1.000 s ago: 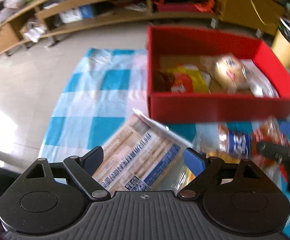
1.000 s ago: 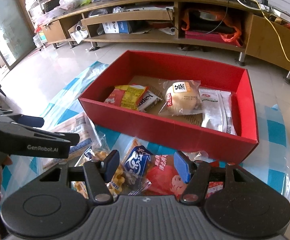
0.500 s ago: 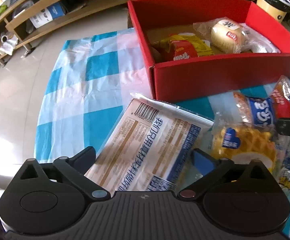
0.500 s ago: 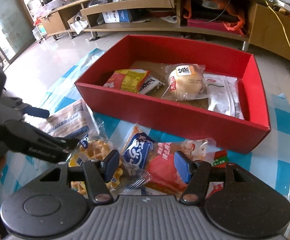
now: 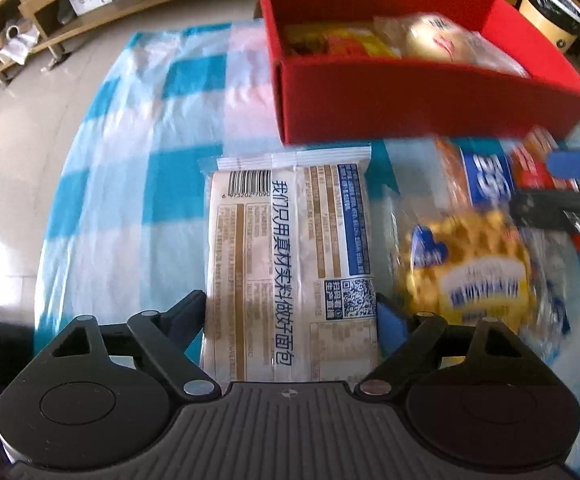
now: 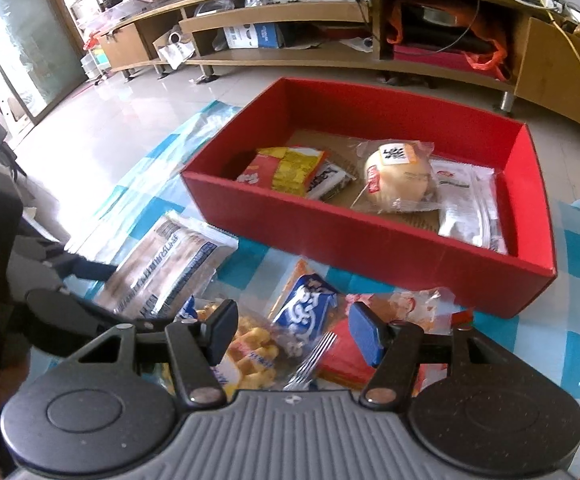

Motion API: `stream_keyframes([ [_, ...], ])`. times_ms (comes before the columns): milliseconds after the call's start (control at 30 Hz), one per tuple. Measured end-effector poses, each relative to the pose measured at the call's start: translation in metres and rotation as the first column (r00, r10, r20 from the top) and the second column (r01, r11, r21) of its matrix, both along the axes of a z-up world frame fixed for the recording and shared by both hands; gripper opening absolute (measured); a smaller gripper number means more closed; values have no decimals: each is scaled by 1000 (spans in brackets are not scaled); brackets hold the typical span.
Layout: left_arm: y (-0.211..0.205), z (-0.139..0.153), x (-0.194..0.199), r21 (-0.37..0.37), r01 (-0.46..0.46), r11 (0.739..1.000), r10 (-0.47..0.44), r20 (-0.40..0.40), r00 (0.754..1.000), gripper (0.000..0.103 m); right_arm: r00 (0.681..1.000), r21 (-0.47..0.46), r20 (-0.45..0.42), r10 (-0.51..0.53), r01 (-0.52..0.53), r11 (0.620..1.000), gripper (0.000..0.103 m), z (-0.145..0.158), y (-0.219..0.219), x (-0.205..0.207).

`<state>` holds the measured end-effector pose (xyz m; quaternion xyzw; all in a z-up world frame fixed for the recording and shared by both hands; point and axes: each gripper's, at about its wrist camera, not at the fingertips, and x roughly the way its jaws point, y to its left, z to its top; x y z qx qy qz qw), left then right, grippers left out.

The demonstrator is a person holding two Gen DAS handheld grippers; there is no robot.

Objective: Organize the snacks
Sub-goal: 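Close the left tool on the white bread pack while the right grasps the waffle pack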

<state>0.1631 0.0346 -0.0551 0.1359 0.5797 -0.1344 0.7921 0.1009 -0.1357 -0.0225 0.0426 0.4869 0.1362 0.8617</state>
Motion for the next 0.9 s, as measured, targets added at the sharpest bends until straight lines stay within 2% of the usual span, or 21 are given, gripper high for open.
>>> stream_keyframes([
  [133, 2, 1, -25, -9, -24, 1000, 24, -26, 999, 88, 1000, -7, -12, 13, -13, 1000, 59, -1, 3, -3],
  [333, 5, 3, -49, 16, -69, 997, 70, -32, 997, 90, 1000, 9, -23, 21, -21, 1000, 60, 2, 2, -5],
  [467, 5, 6, -47, 29, -91, 995, 91, 6, 996, 98, 999, -1, -38, 31, -31, 1000, 65, -1, 6, -6],
  [567, -1, 2, -38, 52, -106, 993, 105, 28, 994, 100, 998, -4, -45, 38, -38, 999, 66, -3, 9, -6],
  [667, -3, -2, -27, 41, -126, 991, 125, 19, 992, 103, 998, -6, -49, 49, -49, 999, 69, -5, 13, -6],
  [700, 0, -3, -25, 24, -144, 989, 144, 4, 990, 102, 997, -5, -52, 53, -53, 999, 69, -5, 13, -6],
  [767, 7, -1, -26, -17, -177, 984, 176, -28, 984, 93, 997, -5, -60, 57, -57, 998, 70, -7, 13, -6],
  [833, 12, 5, -30, -24, -177, 984, 177, -20, 984, 80, 996, -3, -67, 52, -53, 999, 71, -10, 11, -3],
  [900, 20, 7, -35, -29, -200, 979, 199, -35, 979, 79, 996, -7, -76, 48, -49, 999, 71, -11, 13, -1],
])
